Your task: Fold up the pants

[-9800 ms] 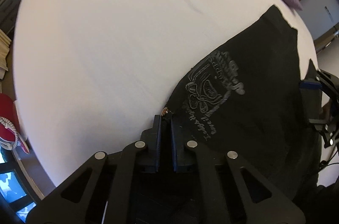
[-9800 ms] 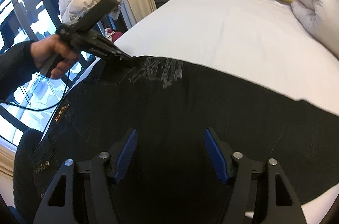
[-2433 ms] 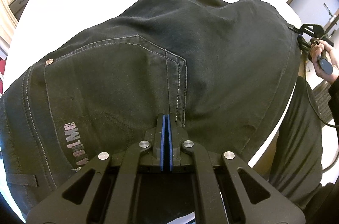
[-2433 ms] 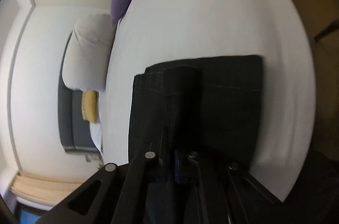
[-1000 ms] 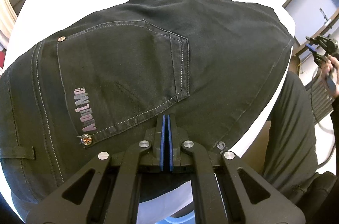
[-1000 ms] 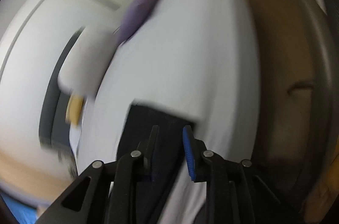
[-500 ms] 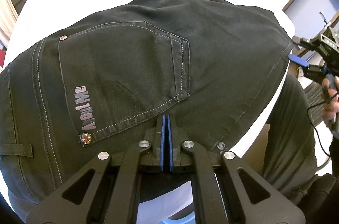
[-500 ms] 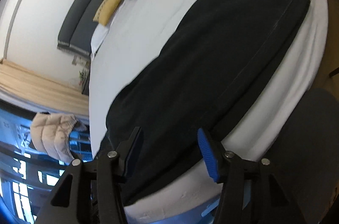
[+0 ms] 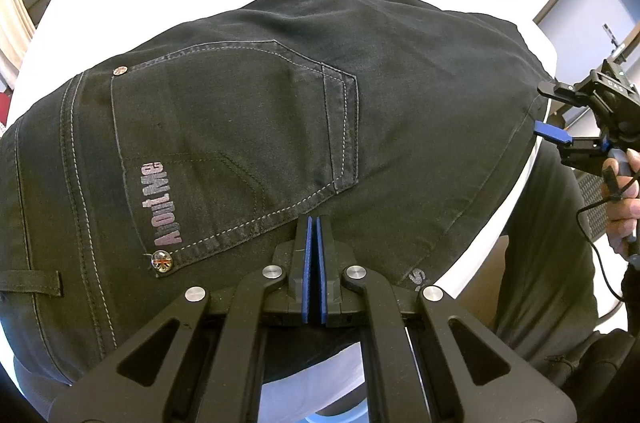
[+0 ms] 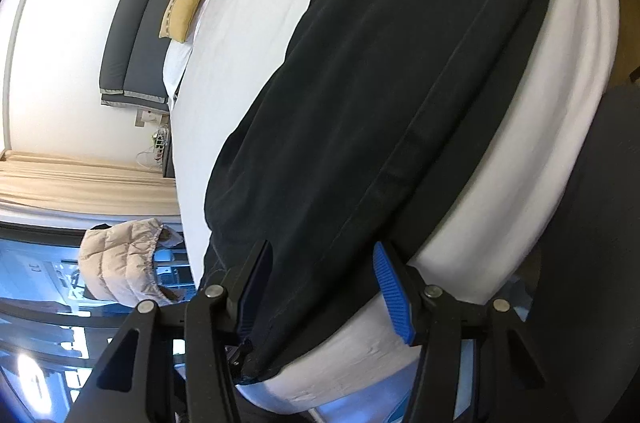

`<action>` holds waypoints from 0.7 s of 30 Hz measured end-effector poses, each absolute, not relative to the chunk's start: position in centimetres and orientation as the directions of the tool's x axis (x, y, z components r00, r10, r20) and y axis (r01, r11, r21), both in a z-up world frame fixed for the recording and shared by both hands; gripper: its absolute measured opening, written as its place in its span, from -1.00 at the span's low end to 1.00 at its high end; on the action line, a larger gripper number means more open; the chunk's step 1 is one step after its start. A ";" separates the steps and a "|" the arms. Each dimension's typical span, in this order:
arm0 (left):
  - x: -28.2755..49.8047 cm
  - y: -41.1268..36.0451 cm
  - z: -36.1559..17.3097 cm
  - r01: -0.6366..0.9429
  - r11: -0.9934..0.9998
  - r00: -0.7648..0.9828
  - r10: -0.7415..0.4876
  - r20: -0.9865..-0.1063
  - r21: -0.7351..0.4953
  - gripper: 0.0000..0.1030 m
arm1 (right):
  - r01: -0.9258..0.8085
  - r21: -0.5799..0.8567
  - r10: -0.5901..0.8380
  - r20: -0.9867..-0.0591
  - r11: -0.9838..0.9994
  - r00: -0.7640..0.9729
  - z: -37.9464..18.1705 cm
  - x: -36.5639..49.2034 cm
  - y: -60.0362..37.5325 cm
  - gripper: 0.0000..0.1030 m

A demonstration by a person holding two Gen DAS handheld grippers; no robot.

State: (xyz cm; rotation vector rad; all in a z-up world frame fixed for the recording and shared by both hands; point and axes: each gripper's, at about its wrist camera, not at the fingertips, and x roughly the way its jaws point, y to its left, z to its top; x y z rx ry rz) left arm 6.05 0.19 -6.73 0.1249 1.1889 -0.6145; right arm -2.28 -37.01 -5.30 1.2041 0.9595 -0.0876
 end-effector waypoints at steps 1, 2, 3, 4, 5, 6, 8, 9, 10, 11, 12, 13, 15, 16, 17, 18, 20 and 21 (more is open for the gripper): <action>6.0 0.2 -6.7 0.509 0.831 0.232 -0.381 -0.895 -0.222 -0.96 | 0.529 0.751 0.421 -0.660 0.395 0.622 -5.5 -2.2 -37.0 0.11; 6.0 0.2 -6.7 0.509 0.832 0.232 -0.381 -0.895 -0.222 -0.96 | 0.531 0.758 0.431 -0.653 0.380 0.623 -5.8 -2.1 -36.9 0.11; 6.0 0.2 -6.7 0.510 0.831 0.232 -0.381 -0.895 -0.222 -0.96 | 0.532 0.764 0.444 -0.645 0.365 0.622 -6.0 -2.0 -36.8 0.11; 6.0 0.2 -6.7 0.510 0.831 0.232 -0.380 -0.895 -0.221 -0.96 | 0.535 0.771 0.459 -0.636 0.345 0.621 -6.2 -1.8 -36.5 0.11; 6.0 0.2 -6.7 0.510 0.831 0.232 -0.380 -0.895 -0.220 -0.96 | 0.534 0.783 0.476 -0.620 0.321 0.624 -6.4 -1.6 -36.2 0.11; 6.1 0.1 -6.7 0.510 0.832 0.233 -0.380 -0.895 -0.220 -0.96 | 0.529 0.794 0.495 -0.604 0.301 0.625 -6.6 -1.4 -35.8 0.11; 6.1 0.2 -6.7 0.511 0.831 0.233 -0.379 -0.896 -0.219 -0.96 | 0.519 0.808 0.507 -0.583 0.280 0.635 -7.0 -1.0 -35.3 -0.04; 6.1 0.2 -6.7 0.512 0.831 0.232 -0.379 -0.896 -0.219 -0.96 | 0.512 0.815 0.515 -0.573 0.272 0.637 -7.2 -0.7 -35.0 -0.19; 6.1 0.1 -6.7 0.512 0.831 0.232 -0.378 -0.896 -0.218 -0.96 | 0.508 0.816 0.524 -0.571 0.275 0.632 -7.4 -0.5 -34.8 -0.72; 6.1 0.1 -6.7 0.512 0.831 0.232 -0.378 -0.896 -0.217 -0.96 | 0.513 0.807 0.524 -0.583 0.291 0.620 -7.7 -0.3 -34.7 -0.88; 6.1 0.1 -6.7 0.513 0.831 0.232 -0.377 -0.897 -0.217 -0.96 | 0.525 0.796 0.514 -0.599 0.301 0.614 -8.0 -0.4 -34.6 -0.89; 6.1 0.1 -6.7 0.513 0.831 0.232 -0.377 -0.897 -0.216 -0.96 | 0.525 0.795 0.510 -0.601 0.304 0.615 -8.1 -0.5 -34.6 -0.91; 6.2 0.0 -6.6 0.517 0.829 0.229 -0.377 -0.897 -0.216 -0.96 | 0.522 0.782 0.491 -0.622 0.341 0.610 -7.8 -0.9 -34.5 -0.94; 6.2 0.0 -6.6 0.518 0.827 0.226 -0.379 -0.897 -0.218 -0.96 | 0.521 0.779 0.489 -0.626 0.350 0.607 -7.7 -1.1 -34.6 -0.95; 6.2 0.0 -6.6 0.520 0.825 0.223 -0.380 -0.898 -0.220 -0.96 | 0.524 0.772 0.481 -0.635 0.361 0.604 -7.6 -1.6 -34.6 -0.96; 6.2 0.1 -6.6 0.523 0.823 0.219 -0.382 -0.898 -0.222 -0.96 | 0.527 0.765 0.473 -0.643 0.369 0.602 -7.5 -2.0 -34.6 -0.96; 6.3 0.2 -6.6 0.526 0.819 0.212 -0.387 -0.897 -0.229 -0.96 | 0.533 0.759 0.459 -0.651 0.374 0.605 -7.6 -2.8 -34.7 -0.97; 6.4 0.3 -6.6 0.525 0.818 0.210 -0.390 -0.897 -0.234 -0.96 | 0.534 0.763 0.465 -0.646 0.364 0.606 -7.8 -3.0 -34.8 -0.97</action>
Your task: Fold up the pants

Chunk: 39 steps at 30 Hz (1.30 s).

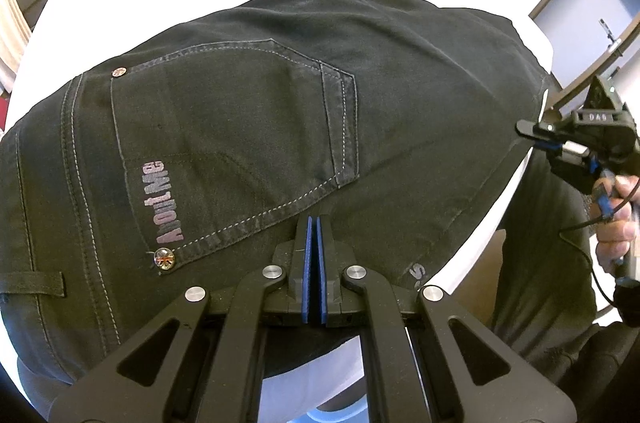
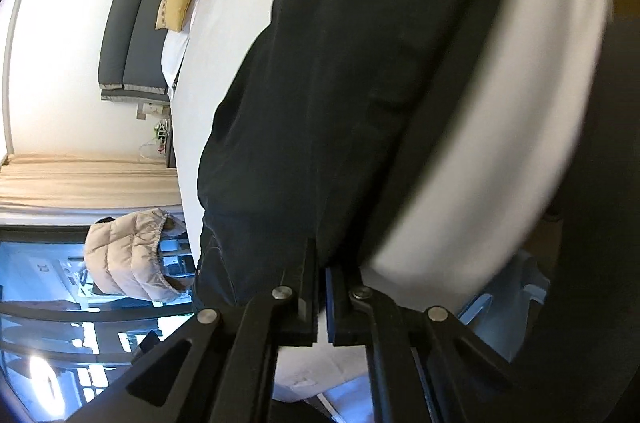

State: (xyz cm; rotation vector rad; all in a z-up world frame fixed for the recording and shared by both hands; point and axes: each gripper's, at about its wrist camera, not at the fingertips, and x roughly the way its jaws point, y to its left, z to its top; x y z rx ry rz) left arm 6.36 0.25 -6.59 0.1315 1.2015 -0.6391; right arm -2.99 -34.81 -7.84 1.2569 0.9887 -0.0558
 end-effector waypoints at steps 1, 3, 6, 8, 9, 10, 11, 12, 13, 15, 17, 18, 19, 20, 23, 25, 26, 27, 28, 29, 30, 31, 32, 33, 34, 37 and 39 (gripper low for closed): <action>6.4 0.4 -6.6 0.524 0.818 0.208 -0.392 -0.896 -0.237 -0.96 | 0.537 0.767 0.469 -0.641 0.352 0.608 -8.2 -3.1 -34.9 -0.97; 6.5 0.5 -6.5 0.527 0.817 0.207 -0.391 -0.897 -0.234 -0.96 | 0.525 0.767 0.471 -0.642 0.369 0.605 -8.2 -2.7 -34.9 -0.96; 6.7 0.7 -6.5 0.523 0.818 0.204 -0.393 -0.897 -0.239 -0.96 | 0.514 0.765 0.471 -0.645 0.388 0.603 -7.9 -2.1 -34.9 -0.94; 6.8 0.9 -6.4 0.517 0.821 0.205 -0.394 -0.896 -0.243 -0.96 | 0.500 0.783 0.502 -0.621 0.369 0.602 -8.0 -1.7 -34.9 -0.84; 6.7 0.9 -6.4 0.512 0.823 0.207 -0.394 -0.895 -0.244 -0.96 | 0.503 0.795 0.526 -0.604 0.339 0.599 -8.3 -1.5 -34.9 -0.78; 6.6 0.9 -6.4 0.510 0.825 0.208 -0.393 -0.896 -0.244 -0.96 | 0.498 0.807 0.546 -0.585 0.316 0.600 -8.5 -1.3 -34.8 -0.65; 6.6 0.9 -6.3 0.511 0.826 0.208 -0.390 -0.897 -0.240 -0.96 | 0.483 0.818 0.559 -0.569 0.311 0.603 -8.5 -0.9 -34.4 -0.59; 6.4 0.9 -6.2 0.514 0.826 0.208 -0.384 -0.899 -0.234 -0.96 | 0.467 0.822 0.564 -0.566 0.326 0.601 -8.2 -0.5 -33.8 -0.58; 6.2 0.9 -6.1 0.516 0.825 0.209 -0.380 -0.901 -0.229 -0.96 | 0.450 0.821 0.571 -0.569 0.352 0.591 -8.0 0.0 -33.1 -0.58; 6.1 0.8 -6.1 0.521 0.825 0.209 -0.374 -0.904 -0.221 -0.96 | 0.427 0.812 0.598 -0.583 0.399 0.550 -8.0 1.0 -31.4 -0.83; 6.0 0.5 -6.1 0.523 0.824 0.207 -0.371 -0.905 -0.218 -0.96 | 0.432 0.799 0.594 -0.601 0.419 0.535 -8.4 1.2 -30.6 -0.94; 5.9 0.5 -6.0 0.522 0.824 0.205 -0.373 -0.905 -0.221 -0.96 | 0.439 0.799 0.594 -0.599 0.410 0.537 -8.6 1.1 -30.8 -0.95; 5.9 0.6 -6.0 0.520 0.824 0.202 -0.376 -0.904 -0.227 -0.96 | 0.448 0.802 0.597 -0.595 0.395 0.538 -8.8 0.8 -30.9 -0.96; 5.8 0.6 -6.0 0.519 0.823 0.200 -0.379 -0.904 -0.231 -0.96 | 0.457 0.803 0.594 -0.593 0.383 0.543 -9.0 0.2 -31.1 -0.97; 5.7 0.8 -6.1 0.520 0.821 0.198 -0.386 -0.901 -0.238 -0.96 | 0.455 0.807 0.593 -0.587 0.376 0.551 -9.1 -0.9 -31.1 -0.97; 6.0 0.8 -6.3 0.513 0.823 0.196 -0.388 -0.901 -0.243 -0.96 | 0.437 0.823 0.603 -0.565 0.363 0.563 -9.0 -0.8 -31.2 -0.93; 6.0 0.9 -6.3 0.513 0.823 0.195 -0.388 -0.901 -0.244 -0.96 | 0.435 0.831 0.599 -0.554 0.347 0.579 -8.9 -0.7 -31.6 -0.89; 6.1 0.9 -6.3 0.516 0.822 0.195 -0.389 -0.901 -0.243 -0.96 | 0.443 0.832 0.583 -0.551 0.334 0.596 -8.9 -0.8 -32.2 -0.83; 6.1 1.0 -6.2 0.517 0.820 0.194 -0.390 -0.900 -0.245 -0.96 | 0.450 0.838 0.566 -0.543 0.309 0.621 -8.9 -0.8 -32.9 -0.57; 6.2 1.1 -6.2 0.515 0.820 0.193 -0.394 -0.899 -0.249 -0.96 | 0.450 0.855 0.547 -0.513 0.258 0.662 -8.9 -1.0 -34.2 -0.32; 6.2 1.2 -6.3 0.512 0.821 0.192 -0.397 -0.897 -0.253 -0.96 | 0.447 0.867 0.525 -0.492 0.222 0.694 -8.9 -1.2 -35.1 -0.25; 6.2 1.4 -6.3 0.510 0.821 0.193 -0.400 -0.896 -0.257 -0.96 | 0.444 0.873 0.494 -0.482 0.203 0.723 -8.7 -1.2 -36.1 -0.20; 6.2 1.4 -6.3 0.508 0.822 0.193 -0.401 -0.896 -0.258 -0.96 | 0.443 0.873 0.455 -0.486 0.205 0.746 -8.4 -1.0 -37.4 -0.20; 6.1 1.4 -6.3 0.509 0.821 0.193 -0.401 -0.896 -0.258 -0.96 | 0.443 0.872 0.431 -0.488 0.207 0.759 -8.2 -0.9 -38.2 -0.20; 6.1 1.4 -6.3 0.511 0.821 0.194 -0.399 -0.896 -0.255 -0.96 | 0.446 0.874 0.405 -0.485 0.193 0.775 -8.2 -0.9 -39.2 -0.28; 6.0 1.4 -6.3 0.513 0.821 0.195 -0.395 -0.898 -0.250 -0.96 | 0.472 0.872 0.366 -0.484 0.127 0.795 -9.0 -1.2 -41.5 -0.70; 6.0 1.3 -6.3 0.512 0.822 0.197 -0.394 -0.898 -0.248 -0.96 | 0.485 0.869 0.336 -0.488 0.098 0.806 -9.3 -1.8 -42.7 -0.79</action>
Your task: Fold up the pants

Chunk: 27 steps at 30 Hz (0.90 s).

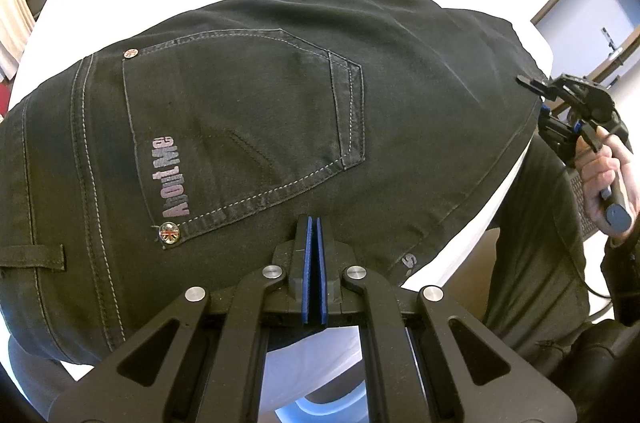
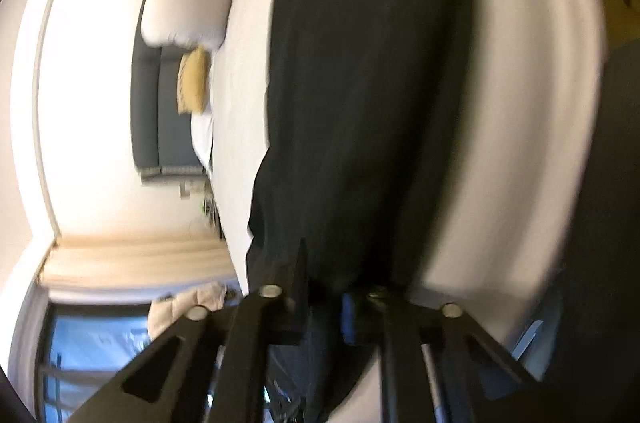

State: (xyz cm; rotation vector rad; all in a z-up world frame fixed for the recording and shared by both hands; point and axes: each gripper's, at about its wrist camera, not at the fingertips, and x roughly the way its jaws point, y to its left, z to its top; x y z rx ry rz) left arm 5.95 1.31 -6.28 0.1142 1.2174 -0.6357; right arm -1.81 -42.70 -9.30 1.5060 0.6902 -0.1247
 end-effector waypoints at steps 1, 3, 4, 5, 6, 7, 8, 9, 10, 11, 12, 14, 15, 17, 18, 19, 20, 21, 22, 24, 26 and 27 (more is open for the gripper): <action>5.9 1.3 -6.3 0.512 0.823 0.198 -0.392 -0.898 -0.247 -0.96 | 0.487 0.868 0.334 -0.488 0.096 0.806 -9.3 -2.0 -42.9 -0.83; 5.9 1.1 -6.3 0.514 0.823 0.199 -0.389 -0.900 -0.242 -0.96 | 0.515 0.843 0.323 -0.536 0.156 0.780 -8.8 -1.9 -42.9 -0.91; 6.0 1.0 -6.3 0.516 0.823 0.198 -0.386 -0.901 -0.239 -0.96 | 0.526 0.831 0.317 -0.556 0.183 0.768 -8.5 -1.9 -42.8 -0.93; 6.0 0.9 -6.3 0.518 0.822 0.197 -0.383 -0.902 -0.236 -0.96 | 0.542 0.814 0.309 -0.581 0.210 0.753 -8.0 -1.8 -42.6 -0.94; 6.1 0.9 -6.2 0.518 0.822 0.196 -0.381 -0.903 -0.235 -0.96 | 0.553 0.805 0.301 -0.594 0.217 0.746 -7.8 -2.0 -42.8 -0.95; 6.1 0.8 -6.2 0.519 0.822 0.196 -0.380 -0.904 -0.233 -0.96 | 0.564 0.797 0.292 -0.604 0.216 0.741 -7.9 -2.4 -43.2 -0.96; 6.1 0.7 -6.2 0.519 0.822 0.197 -0.379 -0.904 -0.232 -0.96 | 0.572 0.790 0.286 -0.613 0.219 0.737 -8.3 -2.9 -43.4 -0.97; 6.0 0.7 -6.2 0.519 0.823 0.198 -0.380 -0.903 -0.232 -0.96 | 0.578 0.785 0.280 -0.620 0.225 0.733 -8.4 -3.3 -43.7 -0.98; 6.0 0.7 -6.2 0.517 0.823 0.199 -0.383 -0.902 -0.235 -0.96 | 0.579 0.784 0.273 -0.621 0.224 0.735 -8.5 -3.6 -44.0 -0.99; 6.0 0.8 -6.2 0.513 0.824 0.200 -0.386 -0.901 -0.239 -0.96 | 0.573 0.788 0.276 -0.616 0.225 0.738 -8.6 -3.6 -44.3 -0.98; 6.0 0.9 -6.2 0.510 0.825 0.200 -0.388 -0.900 -0.242 -0.96 | 0.565 0.790 0.286 -0.613 0.239 0.737 -8.5 -3.3 -44.3 -0.98; 6.0 1.0 -6.3 0.510 0.824 0.201 -0.392 -0.898 -0.245 -0.96 | 0.556 0.784 0.293 -0.619 0.276 0.729 -8.2 -2.6 -44.5 -0.98; 6.0 1.1 -6.3 0.510 0.824 0.200 -0.393 -0.897 -0.247 -0.96 | 0.555 0.784 0.281 -0.619 0.278 0.733 -7.9 -2.4 -44.8 -0.88; 6.1 1.2 -6.3 0.510 0.824 0.198 -0.393 -0.898 -0.248 -0.96 | 0.556 0.787 0.254 -0.614 0.267 0.747 -7.8 -2.5 -45.5 -0.78; 6.1 1.2 -6.3 0.511 0.823 0.197 -0.392 -0.898 -0.247 -0.96 | 0.555 0.789 0.241 -0.612 0.264 0.754 -7.8 -2.5 -45.9 -0.78; 6.0 1.3 -6.3 0.511 0.823 0.198 -0.392 -0.898 -0.247 -0.96 | 0.558 0.785 0.224 -0.614 0.269 0.757 -7.8 -2.3 -46.2 -0.81; 6.0 1.2 -6.3 0.511 0.823 0.198 -0.392 -0.898 -0.247 -0.96 | 0.563 0.780 0.210 -0.619 0.272 0.757 -7.9 -2.3 -46.6 -0.98; 6.0 1.2 -6.3 0.510 0.824 0.199 -0.393 -0.898 -0.248 -0.96 | 0.577 0.770 0.203 -0.632 0.273 0.748 -8.1 -2.3 -47.0 -1.00; 6.0 1.3 -6.3 0.508 0.825 0.199 -0.393 -0.898 -0.249 -0.96 | 0.587 0.764 0.202 -0.640 0.270 0.741 -8.2 -2.3 -47.2 -1.00; 6.0 1.3 -6.2 0.505 0.826 0.200 -0.393 -0.897 -0.250 -0.96 | 0.613 0.730 0.177 -0.675 0.302 0.716 -7.7 -2.5 -47.0 -1.00; 6.0 1.3 -6.2 0.506 0.826 0.200 -0.392 -0.898 -0.248 -0.96 | 0.634 0.710 0.150 -0.694 0.306 0.704 -7.2 -3.4 -46.9 -1.00; 5.9 1.3 -6.2 0.505 0.826 0.201 -0.393 -0.897 -0.249 -0.96 | 0.639 0.707 0.147 -0.697 0.303 0.702 -7.1 -3.6 -47.0 -1.00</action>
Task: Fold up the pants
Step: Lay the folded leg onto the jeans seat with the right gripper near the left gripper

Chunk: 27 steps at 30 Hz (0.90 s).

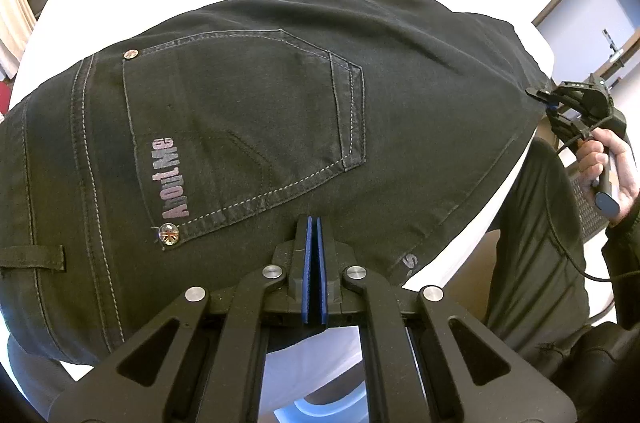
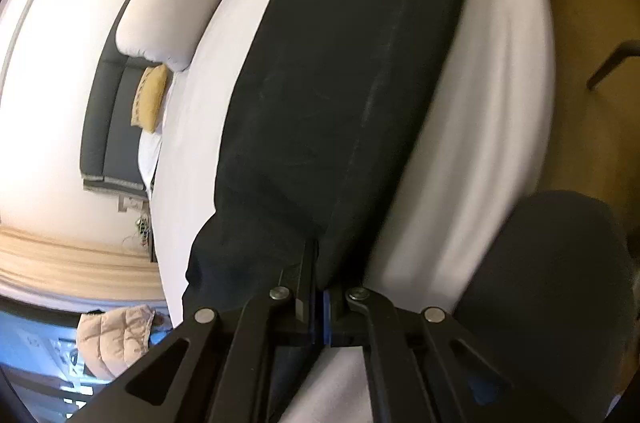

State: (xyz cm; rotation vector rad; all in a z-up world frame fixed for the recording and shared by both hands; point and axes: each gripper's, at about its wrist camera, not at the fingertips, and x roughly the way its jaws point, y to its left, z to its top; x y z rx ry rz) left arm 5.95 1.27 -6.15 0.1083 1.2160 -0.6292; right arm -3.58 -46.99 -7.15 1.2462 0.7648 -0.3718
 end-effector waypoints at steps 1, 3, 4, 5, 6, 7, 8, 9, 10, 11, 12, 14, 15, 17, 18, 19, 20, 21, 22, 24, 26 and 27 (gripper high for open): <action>5.9 1.3 -6.2 0.504 0.826 0.202 -0.396 -0.896 -0.251 -0.96 | 0.637 0.708 0.149 -0.696 0.304 0.702 -7.3 -3.7 -47.2 -1.00; 5.9 1.4 -6.2 0.505 0.824 0.201 -0.400 -0.894 -0.256 -0.96 | 0.637 0.713 0.147 -0.692 0.291 0.707 -7.5 -4.1 -47.5 -1.00; 5.9 1.5 -6.2 0.505 0.824 0.200 -0.403 -0.893 -0.258 -0.96 | 0.638 0.712 0.145 -0.693 0.294 0.706 -7.5 -4.1 -47.6 -1.00; 6.0 1.6 -6.2 0.502 0.824 0.200 -0.405 -0.892 -0.262 -0.96 | 0.641 0.706 0.137 -0.697 0.302 0.704 -7.5 -4.1 -47.4 -1.00; 6.0 1.7 -6.2 0.500 0.825 0.201 -0.408 -0.891 -0.265 -0.96 | 0.644 0.699 0.128 -0.702 0.310 0.700 -7.3 -4.2 -47.3 -1.00; 6.0 1.7 -6.2 0.498 0.825 0.203 -0.410 -0.889 -0.267 -0.96 | 0.646 0.695 0.124 -0.705 0.316 0.698 -7.3 -4.1 -47.2 -1.00; 5.9 1.8 -6.2 0.497 0.825 0.205 -0.412 -0.888 -0.269 -0.96 | 0.645 0.692 0.123 -0.707 0.324 0.696 -7.2 -4.0 -47.2 -1.00; 5.9 1.9 -6.2 0.495 0.825 0.206 -0.415 -0.886 -0.271 -0.96 | 0.647 0.687 0.126 -0.712 0.331 0.691 -7.0 -4.1 -47.1 -1.00; 5.9 1.9 -6.2 0.495 0.825 0.207 -0.416 -0.885 -0.273 -0.96 | 0.657 0.672 0.121 -0.725 0.341 0.678 -6.6 -4.0 -47.1 -0.95; 5.9 2.0 -6.2 0.494 0.825 0.207 -0.419 -0.884 -0.275 -0.96 | 0.689 0.618 0.089 -0.765 0.378 0.637 -5.5 -4.0 -46.8 -0.71; 5.8 2.0 -6.2 0.492 0.825 0.206 -0.421 -0.883 -0.278 -0.96 | 0.728 0.545 0.039 -0.810 0.416 0.585 -4.3 -4.1 -46.5 -0.49; 5.8 2.1 -6.3 0.491 0.825 0.206 -0.423 -0.882 -0.281 -0.96 | 0.790 0.382 -0.126 -0.861 0.480 0.493 -0.8 -4.7 -45.4 -0.05; 5.8 2.1 -6.3 0.491 0.825 0.208 -0.424 -0.882 -0.281 -0.96 | 0.769 0.363 -0.164 -0.844 0.526 0.510 0.8 -4.5 -44.6 -0.05; 5.8 2.2 -6.3 0.489 0.825 0.209 -0.426 -0.880 -0.283 -0.96 | 0.681 0.322 -0.177 -0.812 0.658 0.556 3.8 -2.7 -42.1 -0.06; 5.8 2.2 -6.4 0.489 0.825 0.210 -0.426 -0.880 -0.283 -0.96 | 0.588 0.356 -0.106 -0.787 0.727 0.608 5.0 -1.2 -40.4 -0.12; 5.8 2.2 -6.4 0.490 0.825 0.211 -0.426 -0.880 -0.283 -0.96 | 0.456 0.435 0.030 -0.748 0.776 0.664 5.7 0.8 -38.3 -0.43; 5.7 2.3 -6.4 0.490 0.825 0.211 -0.427 -0.879 -0.283 -0.96 | 0.349 0.494 0.149 -0.720 0.796 0.678 5.9 2.7 -36.3 -0.74; 5.7 2.3 -6.4 0.488 0.825 0.212 -0.428 -0.878 -0.285 -0.96 | 0.246 0.540 0.265 -0.699 0.805 0.664 5.7 4.9 -33.9 -0.81; 5.6 2.4 -6.4 0.484 0.827 0.213 -0.430 -0.877 -0.288 -0.96 | 0.172 0.572 0.350 -0.683 0.802 0.641 5.3 6.6 -31.8 -0.85; 5.5 2.4 -6.5 0.476 0.830 0.217 -0.431 -0.876 -0.290 -0.96 | 0.026 0.660 0.532 -0.628 0.751 0.568 3.6 10.7 -27.1 -0.89; 5.4 2.3 -6.4 0.475 0.832 0.220 -0.428 -0.877 -0.287 -0.96 | 0.035 0.734 0.643 -0.615 0.678 0.457 0.1 14.6 -23.9 -0.89; 5.4 2.3 -6.5 0.475 0.833 0.220 -0.425 -0.878 -0.284 -0.96 | 0.051 0.769 0.684 -0.594 0.637 0.423 -1.4 15.9 -23.1 -0.89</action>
